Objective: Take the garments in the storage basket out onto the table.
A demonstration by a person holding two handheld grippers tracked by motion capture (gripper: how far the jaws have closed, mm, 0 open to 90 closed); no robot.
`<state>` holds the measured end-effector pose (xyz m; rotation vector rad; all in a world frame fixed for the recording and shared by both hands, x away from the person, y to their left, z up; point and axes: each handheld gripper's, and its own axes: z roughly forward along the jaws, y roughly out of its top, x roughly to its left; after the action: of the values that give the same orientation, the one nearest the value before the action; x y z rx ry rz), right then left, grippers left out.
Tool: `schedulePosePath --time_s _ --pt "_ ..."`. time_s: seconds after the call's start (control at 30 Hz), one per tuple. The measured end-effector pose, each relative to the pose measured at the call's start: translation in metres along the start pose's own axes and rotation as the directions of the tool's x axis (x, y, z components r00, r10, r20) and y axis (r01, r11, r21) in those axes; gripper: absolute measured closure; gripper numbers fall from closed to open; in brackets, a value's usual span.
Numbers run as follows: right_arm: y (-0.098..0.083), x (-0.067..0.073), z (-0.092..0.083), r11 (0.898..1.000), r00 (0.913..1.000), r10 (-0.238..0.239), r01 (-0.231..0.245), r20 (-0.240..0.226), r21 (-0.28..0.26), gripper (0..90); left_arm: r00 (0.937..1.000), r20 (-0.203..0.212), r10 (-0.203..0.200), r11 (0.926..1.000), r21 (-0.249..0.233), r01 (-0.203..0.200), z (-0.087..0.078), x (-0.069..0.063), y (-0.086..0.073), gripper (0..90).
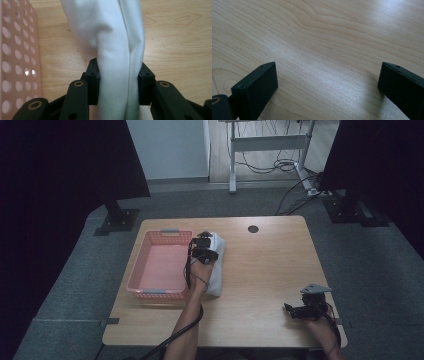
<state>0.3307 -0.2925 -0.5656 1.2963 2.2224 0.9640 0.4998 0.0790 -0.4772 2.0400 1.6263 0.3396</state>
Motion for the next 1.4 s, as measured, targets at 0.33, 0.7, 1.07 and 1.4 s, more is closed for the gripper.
schedulePosePath --time_s 0.33,0.7,1.07,1.4 --pt "0.000 0.000 0.000 1.000 1.0000 0.000 0.000 0.000 0.000 2.1 1.0000 -0.006 0.005 1.0000 -0.002 -0.005 0.004 0.003 -0.003 57.6" --pt "0.000 0.000 0.000 1.000 1.0000 0.000 0.000 0.000 0.000 2.2 0.9982 -0.019 0.057 0.9980 0.030 -0.056 0.014 0.003 -0.006 33.1" --pt "0.000 0.000 0.000 1.000 1.0000 0.000 0.000 0.000 0.000 2.1 0.9963 -0.028 0.082 0.9964 0.025 -0.081 0.017 0.003 -0.009 14.1" --pt "0.000 0.000 0.000 1.000 1.0000 0.000 0.000 0.000 0.000 2.2 0.9958 -0.022 0.089 0.9960 0.007 -0.089 0.012 0.001 -0.008 10.1"
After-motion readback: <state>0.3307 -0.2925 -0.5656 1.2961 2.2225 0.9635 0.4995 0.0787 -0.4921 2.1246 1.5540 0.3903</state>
